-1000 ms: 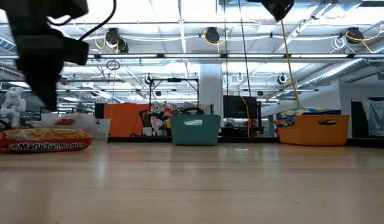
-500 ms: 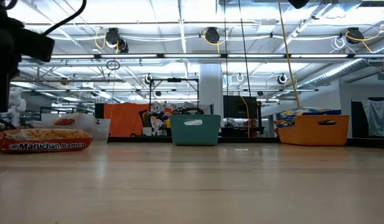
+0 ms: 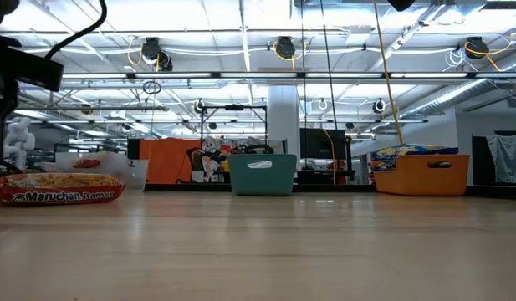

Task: Sort Maruchan noodles
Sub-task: Put the red noodle pack into the transparent bin

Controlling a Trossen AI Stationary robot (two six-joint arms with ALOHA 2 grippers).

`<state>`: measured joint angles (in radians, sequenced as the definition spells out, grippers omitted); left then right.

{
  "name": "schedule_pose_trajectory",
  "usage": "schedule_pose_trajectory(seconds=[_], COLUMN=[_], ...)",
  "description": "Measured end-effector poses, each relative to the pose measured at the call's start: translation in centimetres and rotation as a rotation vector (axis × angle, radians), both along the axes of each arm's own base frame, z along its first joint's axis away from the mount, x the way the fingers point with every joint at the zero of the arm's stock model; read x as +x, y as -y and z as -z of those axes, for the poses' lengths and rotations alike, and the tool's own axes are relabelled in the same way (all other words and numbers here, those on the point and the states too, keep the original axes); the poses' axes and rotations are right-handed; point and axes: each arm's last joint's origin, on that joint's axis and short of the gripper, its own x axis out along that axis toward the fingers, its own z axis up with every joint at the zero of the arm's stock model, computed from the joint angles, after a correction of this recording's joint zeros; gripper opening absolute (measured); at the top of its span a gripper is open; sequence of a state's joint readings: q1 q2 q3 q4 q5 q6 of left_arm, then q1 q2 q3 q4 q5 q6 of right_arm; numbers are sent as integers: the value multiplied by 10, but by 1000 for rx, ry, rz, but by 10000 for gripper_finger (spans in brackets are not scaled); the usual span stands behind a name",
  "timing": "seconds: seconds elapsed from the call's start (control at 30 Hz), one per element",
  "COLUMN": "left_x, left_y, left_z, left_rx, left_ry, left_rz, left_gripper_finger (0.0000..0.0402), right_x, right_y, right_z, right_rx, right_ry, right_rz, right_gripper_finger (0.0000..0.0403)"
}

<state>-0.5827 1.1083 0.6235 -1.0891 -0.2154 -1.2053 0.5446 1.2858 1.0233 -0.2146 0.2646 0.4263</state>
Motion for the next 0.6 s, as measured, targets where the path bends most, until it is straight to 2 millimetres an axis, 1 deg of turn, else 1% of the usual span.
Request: schedule_pose_trajectory(seconds=[0.13, 0.3, 0.47, 0.6], left_x=[4, 7, 10, 13], left_y=[-3, -5, -3, -1], left_z=[2, 6, 13, 20], left_rx=[31, 48, 47, 75], left_ry=[12, -13, -83, -133], left_rz=[-53, -77, -73, -43], left_gripper_finger=[114, 159, 212, 232], right_x=[0, 0, 1, 1], right_y=[0, 0, 0, 0], right_z=[0, 0, -1, -1], right_rx=[-3, -23, -54, -68], right_ry=[1, 7, 21, 24], right_rz=[-2, -13, -34, -42], right_gripper_finger=[157, 157, 157, 157])
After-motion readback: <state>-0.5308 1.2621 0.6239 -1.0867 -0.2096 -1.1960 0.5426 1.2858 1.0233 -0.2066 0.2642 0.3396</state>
